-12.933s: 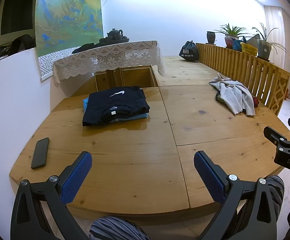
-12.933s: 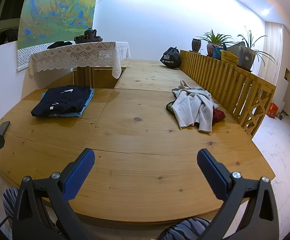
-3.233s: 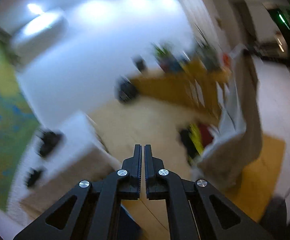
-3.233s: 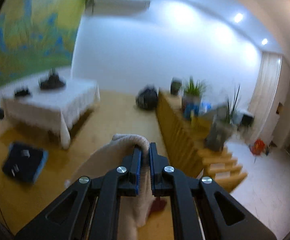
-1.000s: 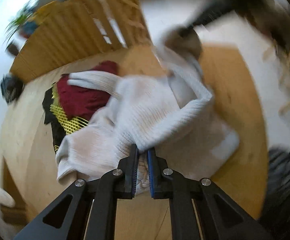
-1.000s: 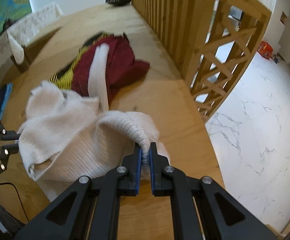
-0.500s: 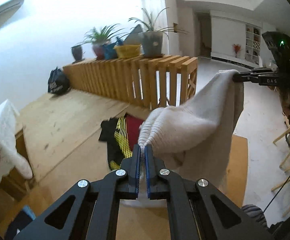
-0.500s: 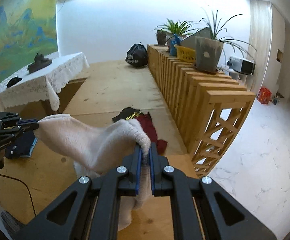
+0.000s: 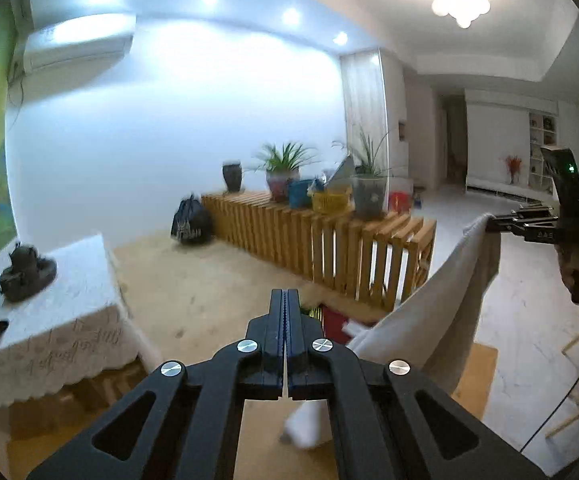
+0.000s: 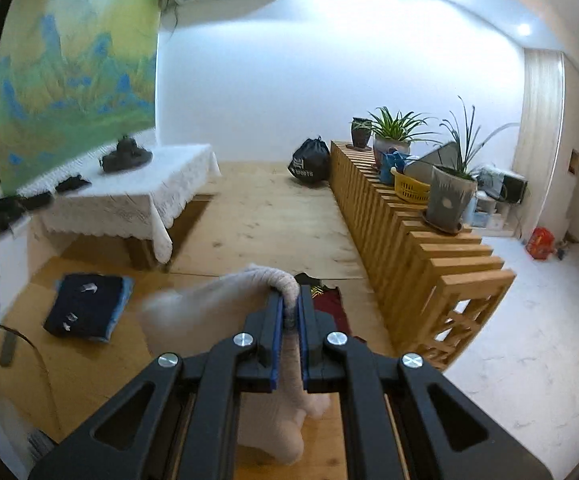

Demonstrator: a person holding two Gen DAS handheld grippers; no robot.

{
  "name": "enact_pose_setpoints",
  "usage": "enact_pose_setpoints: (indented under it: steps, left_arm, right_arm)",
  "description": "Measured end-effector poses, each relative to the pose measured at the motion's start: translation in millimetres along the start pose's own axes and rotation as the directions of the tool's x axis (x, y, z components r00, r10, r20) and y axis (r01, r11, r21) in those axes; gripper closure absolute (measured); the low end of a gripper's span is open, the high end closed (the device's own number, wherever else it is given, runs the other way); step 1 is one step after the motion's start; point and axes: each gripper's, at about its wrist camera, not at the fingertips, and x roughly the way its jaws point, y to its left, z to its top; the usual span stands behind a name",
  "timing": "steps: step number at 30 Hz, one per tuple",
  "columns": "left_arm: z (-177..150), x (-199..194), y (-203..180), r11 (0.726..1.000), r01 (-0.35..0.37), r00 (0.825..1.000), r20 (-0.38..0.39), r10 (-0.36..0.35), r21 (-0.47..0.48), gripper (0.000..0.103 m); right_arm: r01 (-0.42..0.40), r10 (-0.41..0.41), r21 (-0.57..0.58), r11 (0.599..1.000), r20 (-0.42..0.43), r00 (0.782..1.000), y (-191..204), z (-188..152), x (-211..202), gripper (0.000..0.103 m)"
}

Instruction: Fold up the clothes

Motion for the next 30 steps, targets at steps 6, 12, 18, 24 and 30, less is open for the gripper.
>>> enact_pose_setpoints:
  steps: [6,12,18,24,30]
  left_arm:
    - [-100,79,-44,0.990,0.123,0.959,-0.266,-0.101,0.065,0.103]
    - [-175,190,-121,0.952,0.297,0.848,-0.478,-0.230,0.068,0.095]
    - [-189,251,-171,0.912,0.399,0.789,-0.544,-0.285,0.101,0.058]
    - [-179,294,-182,0.884,0.415,0.779,-0.586,-0.224,0.214,0.048]
    - [-195,325,-192,0.849,0.486,0.699,-0.676,-0.234,0.209,0.048]
  right_arm:
    - [0.028,-0.036,-0.036,0.999,-0.251,0.967,3,-89,82,0.096]
    - [0.076,-0.057,0.024,0.997,-0.454,0.889,-45,-197,152,0.096]
    - [0.110,-0.030,0.110,0.988,-0.557,0.830,-98,-271,183,0.096]
    - [0.074,0.025,0.146,0.986,-0.580,0.814,-109,-304,201,0.096]
    - [0.029,0.049,0.128,0.991,-0.568,0.822,-100,-302,219,0.096]
